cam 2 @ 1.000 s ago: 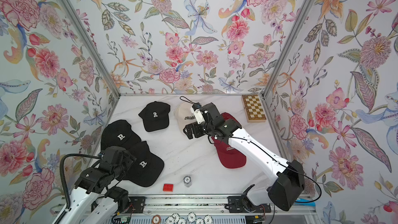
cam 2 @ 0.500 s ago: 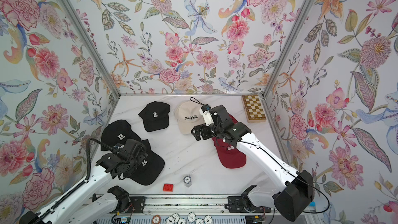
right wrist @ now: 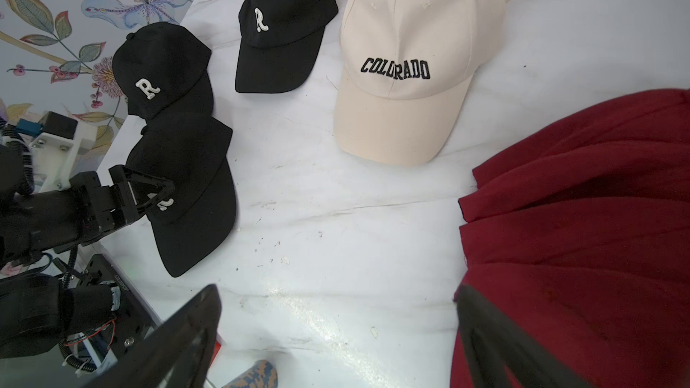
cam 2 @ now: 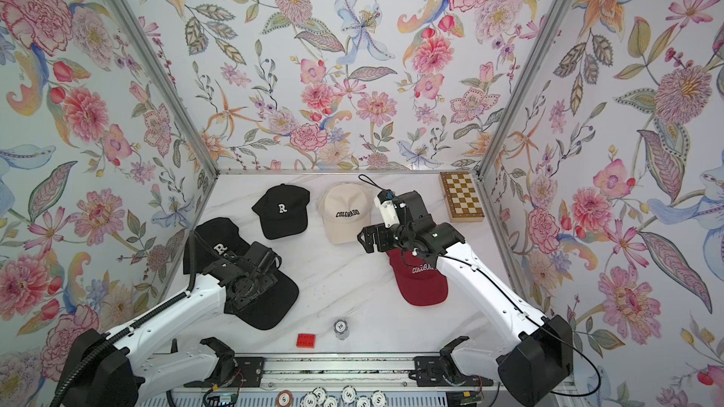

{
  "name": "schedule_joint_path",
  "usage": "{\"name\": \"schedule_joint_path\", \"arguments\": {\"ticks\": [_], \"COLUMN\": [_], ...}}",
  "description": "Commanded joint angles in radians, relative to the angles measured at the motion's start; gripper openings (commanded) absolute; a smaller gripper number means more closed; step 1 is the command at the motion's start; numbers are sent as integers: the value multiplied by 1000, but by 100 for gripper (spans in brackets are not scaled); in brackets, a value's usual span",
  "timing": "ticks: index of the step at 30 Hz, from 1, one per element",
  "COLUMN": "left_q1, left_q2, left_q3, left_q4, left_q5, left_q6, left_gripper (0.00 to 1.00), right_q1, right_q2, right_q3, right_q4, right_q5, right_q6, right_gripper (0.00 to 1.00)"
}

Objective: Stack the baseball caps by color
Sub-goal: Pick up the baseball cap from the center of the board.

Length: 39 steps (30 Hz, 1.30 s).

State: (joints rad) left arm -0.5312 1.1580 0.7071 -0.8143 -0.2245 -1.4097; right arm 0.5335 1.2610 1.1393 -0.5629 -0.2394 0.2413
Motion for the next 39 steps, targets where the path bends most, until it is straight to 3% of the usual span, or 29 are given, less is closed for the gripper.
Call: {"name": "schedule_joint_path", "arguments": {"ticks": [1,9,18,21,29,39], "left_q1": [-21,-24,-25,-24,-36,-86], "left_q2": [44,120,220,246,259,271], "left_q3": [54,65,97,102,106,191], "left_q4": [-18,-8,20,31,20,-38], "left_q5": [-50,-76,-95,-91,-82,-100], "left_q6": [41,72,125,138,144,137], "left_gripper": [81,76,58,46,1,0], "right_q1": [-20,-56,-88,-96,-118,-129], "right_q2": [-7,-17,-25,-28,-30,-18], "right_q3": [-21,-33,-40,-41,-44,-24], "right_q4": [2,6,7,6,6,6], "right_q5": [-36,-64,-86,-90,-103,-115], "right_q6": [-15,-9,-5,-6,-6,-5], "right_gripper": [99,99,99,99,99,99]}}
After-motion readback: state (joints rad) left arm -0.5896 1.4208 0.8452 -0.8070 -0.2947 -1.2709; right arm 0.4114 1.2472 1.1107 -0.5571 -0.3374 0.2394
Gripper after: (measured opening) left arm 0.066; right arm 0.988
